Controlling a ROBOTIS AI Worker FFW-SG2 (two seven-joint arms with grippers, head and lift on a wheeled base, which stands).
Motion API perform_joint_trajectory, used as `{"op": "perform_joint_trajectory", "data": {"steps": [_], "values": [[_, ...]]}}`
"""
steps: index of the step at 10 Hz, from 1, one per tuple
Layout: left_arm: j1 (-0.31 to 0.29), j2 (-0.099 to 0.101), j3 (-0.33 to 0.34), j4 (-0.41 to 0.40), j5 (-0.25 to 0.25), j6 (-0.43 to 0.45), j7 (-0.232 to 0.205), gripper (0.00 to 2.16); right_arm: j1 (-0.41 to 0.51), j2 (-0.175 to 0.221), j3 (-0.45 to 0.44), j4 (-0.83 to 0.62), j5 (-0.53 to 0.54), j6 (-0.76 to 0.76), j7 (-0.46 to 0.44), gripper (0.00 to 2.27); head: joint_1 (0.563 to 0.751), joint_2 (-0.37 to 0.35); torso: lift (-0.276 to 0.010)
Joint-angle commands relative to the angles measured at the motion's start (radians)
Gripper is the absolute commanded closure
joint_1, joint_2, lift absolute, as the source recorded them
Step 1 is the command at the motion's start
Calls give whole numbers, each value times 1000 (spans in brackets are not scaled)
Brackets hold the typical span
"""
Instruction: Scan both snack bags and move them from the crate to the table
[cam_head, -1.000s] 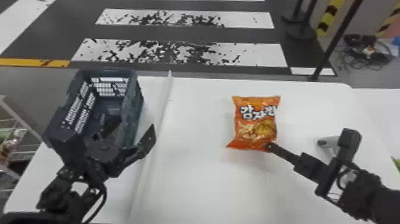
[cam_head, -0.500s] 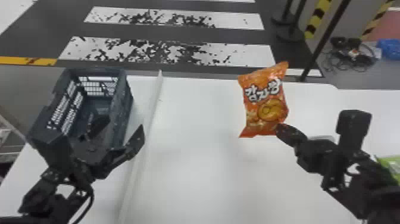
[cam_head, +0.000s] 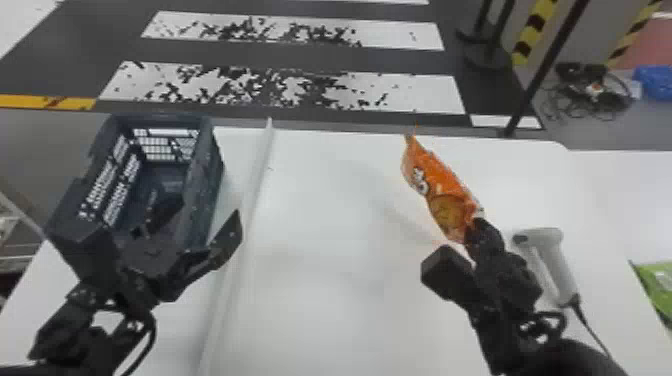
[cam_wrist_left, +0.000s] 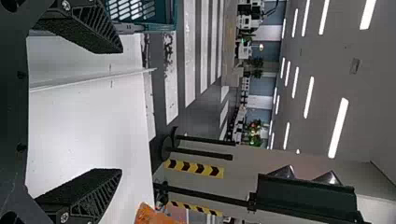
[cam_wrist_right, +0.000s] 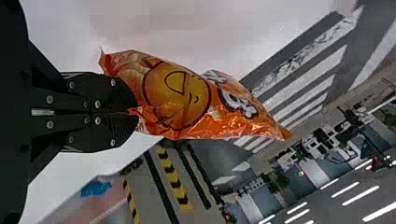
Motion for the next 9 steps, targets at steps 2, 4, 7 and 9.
{"op": "perform_joint_trajectory", "data": {"steps": [2, 4, 7, 9], "values": [[0, -1, 0, -7, 8, -21, 11, 87, -34, -36, 194, 182, 314, 141, -48, 2256, 695, -39, -88], [0, -3, 2, -13, 12, -17, 31, 87, -23, -64, 286, 217, 373, 184, -42, 1291, 695, -31, -88], [-1, -1, 0, -8, 12, -17, 31, 87, 35, -104, 342, 67, 307, 205, 46, 19, 695, 6, -88], [-3, 0, 0, -7, 15, -17, 29, 87, 64, -128, 283, -90, 60, 131, 141, 49, 695, 45, -88]]}}
